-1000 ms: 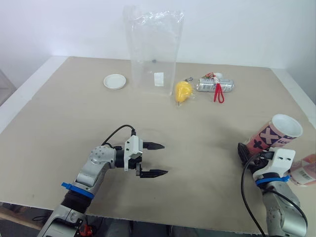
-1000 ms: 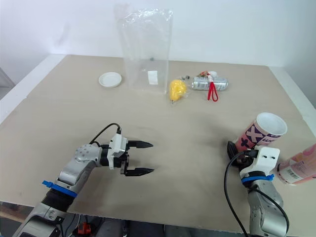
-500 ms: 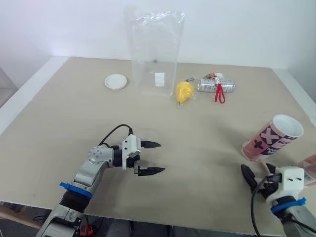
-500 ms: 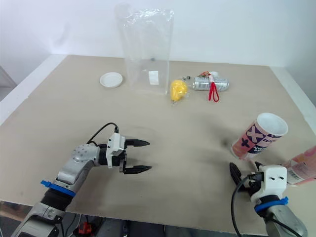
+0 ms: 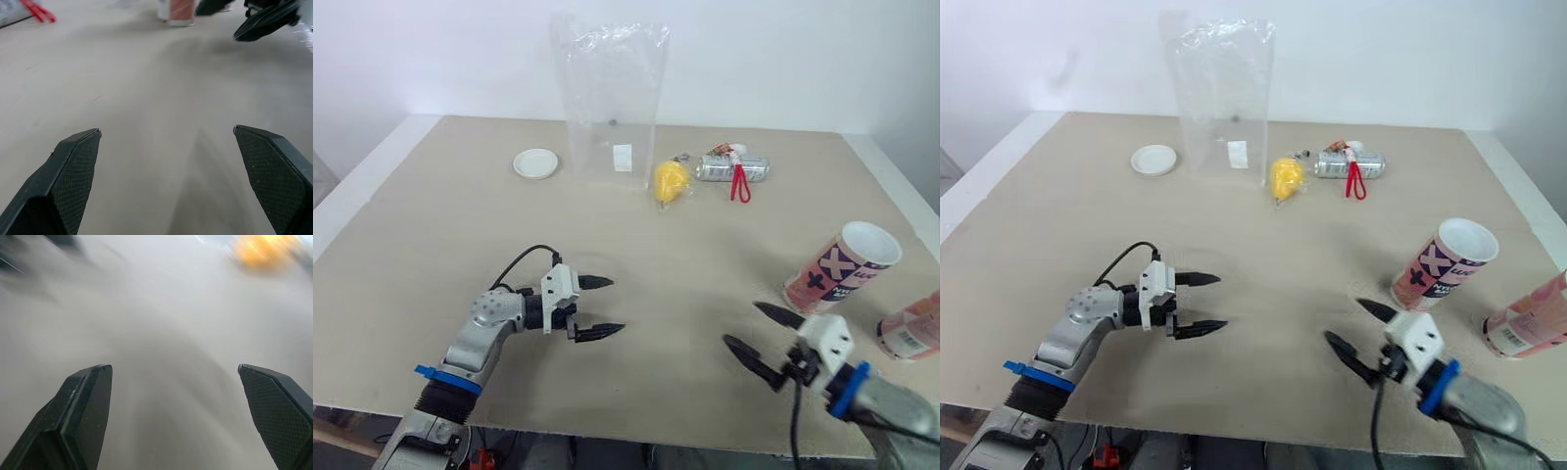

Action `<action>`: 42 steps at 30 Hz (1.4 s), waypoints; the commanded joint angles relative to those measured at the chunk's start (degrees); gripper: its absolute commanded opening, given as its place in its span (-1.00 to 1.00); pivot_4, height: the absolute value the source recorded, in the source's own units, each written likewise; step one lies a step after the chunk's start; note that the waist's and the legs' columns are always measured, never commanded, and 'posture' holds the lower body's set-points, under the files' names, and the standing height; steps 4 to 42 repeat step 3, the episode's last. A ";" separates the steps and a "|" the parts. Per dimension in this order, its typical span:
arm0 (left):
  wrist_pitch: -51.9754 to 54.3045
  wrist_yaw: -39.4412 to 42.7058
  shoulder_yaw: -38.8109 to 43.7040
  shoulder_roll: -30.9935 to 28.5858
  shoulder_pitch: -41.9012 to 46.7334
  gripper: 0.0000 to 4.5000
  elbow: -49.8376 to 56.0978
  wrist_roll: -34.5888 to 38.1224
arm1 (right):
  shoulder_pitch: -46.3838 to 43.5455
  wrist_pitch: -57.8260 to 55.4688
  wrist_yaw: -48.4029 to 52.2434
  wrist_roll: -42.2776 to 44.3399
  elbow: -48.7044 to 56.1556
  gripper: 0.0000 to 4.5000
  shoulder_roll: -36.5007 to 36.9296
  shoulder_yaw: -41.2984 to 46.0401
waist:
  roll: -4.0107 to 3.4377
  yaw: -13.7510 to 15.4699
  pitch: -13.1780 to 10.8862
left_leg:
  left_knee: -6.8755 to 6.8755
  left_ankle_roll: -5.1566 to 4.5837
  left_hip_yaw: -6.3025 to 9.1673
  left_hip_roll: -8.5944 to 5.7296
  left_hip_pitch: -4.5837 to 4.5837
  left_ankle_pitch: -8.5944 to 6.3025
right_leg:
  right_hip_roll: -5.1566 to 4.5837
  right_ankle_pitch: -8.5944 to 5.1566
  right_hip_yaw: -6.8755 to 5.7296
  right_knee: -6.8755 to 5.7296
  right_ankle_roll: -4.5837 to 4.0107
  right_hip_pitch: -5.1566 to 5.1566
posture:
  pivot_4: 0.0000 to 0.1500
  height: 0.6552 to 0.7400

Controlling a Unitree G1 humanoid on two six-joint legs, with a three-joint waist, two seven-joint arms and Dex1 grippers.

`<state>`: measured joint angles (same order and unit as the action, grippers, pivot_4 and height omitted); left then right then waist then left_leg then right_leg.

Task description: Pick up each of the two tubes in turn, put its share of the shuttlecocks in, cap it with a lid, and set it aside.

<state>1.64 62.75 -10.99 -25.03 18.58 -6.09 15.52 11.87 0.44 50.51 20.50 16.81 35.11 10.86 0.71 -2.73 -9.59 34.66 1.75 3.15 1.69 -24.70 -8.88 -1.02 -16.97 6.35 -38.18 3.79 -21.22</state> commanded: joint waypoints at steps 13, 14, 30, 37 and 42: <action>-1.06 -1.06 4.58 -4.93 -1.12 1.00 1.77 -0.10 | -7.56 4.40 7.30 -0.45 -10.21 0.96 2.84 -2.51 | 0.05 0.59 -0.03 | 0.00 0.01 0.05 -0.03 -0.05 0.00 | -0.01 -0.04 -0.05 0.00 0.21 0.04 | 1.00 1.00; -1.06 -1.06 4.58 -4.93 -1.12 1.00 1.77 -0.10 | -7.56 4.40 7.30 -0.45 -10.21 0.96 2.84 -2.51 | 0.05 0.59 -0.03 | 0.00 0.01 0.05 -0.03 -0.05 0.00 | -0.01 -0.04 -0.05 0.00 0.21 0.04 | 1.00 1.00; -1.06 -1.06 4.58 -4.93 -1.12 1.00 1.77 -0.10 | -7.56 4.40 7.30 -0.45 -10.21 0.96 2.84 -2.51 | 0.05 0.59 -0.03 | 0.00 0.01 0.05 -0.03 -0.05 0.00 | -0.01 -0.04 -0.05 0.00 0.21 0.04 | 1.00 1.00; -1.06 -1.06 4.58 -4.93 -1.12 1.00 1.77 -0.10 | -7.56 4.40 7.30 -0.45 -10.21 0.96 2.84 -2.51 | 0.05 0.59 -0.03 | 0.00 0.01 0.05 -0.03 -0.05 0.00 | -0.01 -0.04 -0.05 0.00 0.21 0.04 | 1.00 1.00; -1.06 -1.06 4.58 -4.93 -1.12 1.00 1.77 -0.10 | -7.56 4.40 7.30 -0.45 -10.21 0.96 2.84 -2.51 | 0.05 0.59 -0.03 | 0.00 0.01 0.05 -0.03 -0.05 0.00 | -0.01 -0.04 -0.05 0.00 0.21 0.04 | 1.00 1.00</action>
